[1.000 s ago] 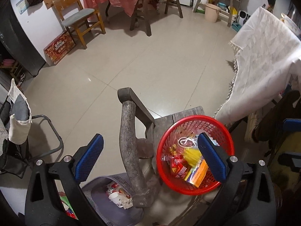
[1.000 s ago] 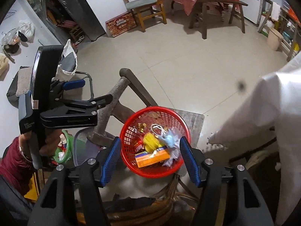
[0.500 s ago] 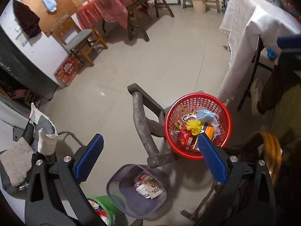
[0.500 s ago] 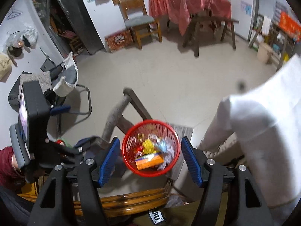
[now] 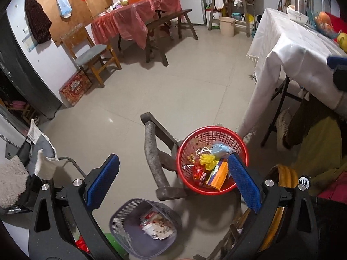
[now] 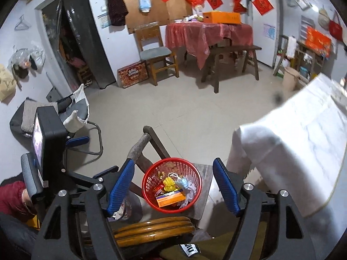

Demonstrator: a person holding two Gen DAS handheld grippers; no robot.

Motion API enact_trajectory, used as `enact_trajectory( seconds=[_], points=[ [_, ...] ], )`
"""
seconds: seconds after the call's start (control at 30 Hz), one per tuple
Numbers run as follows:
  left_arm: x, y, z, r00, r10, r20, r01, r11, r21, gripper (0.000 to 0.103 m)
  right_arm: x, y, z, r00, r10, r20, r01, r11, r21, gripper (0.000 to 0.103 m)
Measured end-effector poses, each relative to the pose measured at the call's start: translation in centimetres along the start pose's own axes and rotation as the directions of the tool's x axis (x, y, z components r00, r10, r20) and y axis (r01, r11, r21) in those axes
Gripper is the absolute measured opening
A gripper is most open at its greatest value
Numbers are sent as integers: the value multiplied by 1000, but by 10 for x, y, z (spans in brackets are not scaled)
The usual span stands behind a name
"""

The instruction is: Collect trash

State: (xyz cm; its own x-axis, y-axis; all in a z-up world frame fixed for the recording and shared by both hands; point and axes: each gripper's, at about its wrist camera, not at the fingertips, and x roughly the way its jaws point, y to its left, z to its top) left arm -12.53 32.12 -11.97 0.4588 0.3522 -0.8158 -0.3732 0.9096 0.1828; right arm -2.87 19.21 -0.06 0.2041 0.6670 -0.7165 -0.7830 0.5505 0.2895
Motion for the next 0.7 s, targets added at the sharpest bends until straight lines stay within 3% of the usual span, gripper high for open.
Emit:
enact_trajectory(
  seconds=[0.3, 0.7],
  points=[
    [32, -7, -10, 996, -50, -72, 47, 998, -38, 96, 71, -9, -35, 985, -58, -163, 65, 997, 41, 75],
    [62, -10, -20, 987, -67, -149, 59, 997, -53, 96, 101, 4, -48, 964, -56, -261, 55, 998, -12, 77]
  ],
)
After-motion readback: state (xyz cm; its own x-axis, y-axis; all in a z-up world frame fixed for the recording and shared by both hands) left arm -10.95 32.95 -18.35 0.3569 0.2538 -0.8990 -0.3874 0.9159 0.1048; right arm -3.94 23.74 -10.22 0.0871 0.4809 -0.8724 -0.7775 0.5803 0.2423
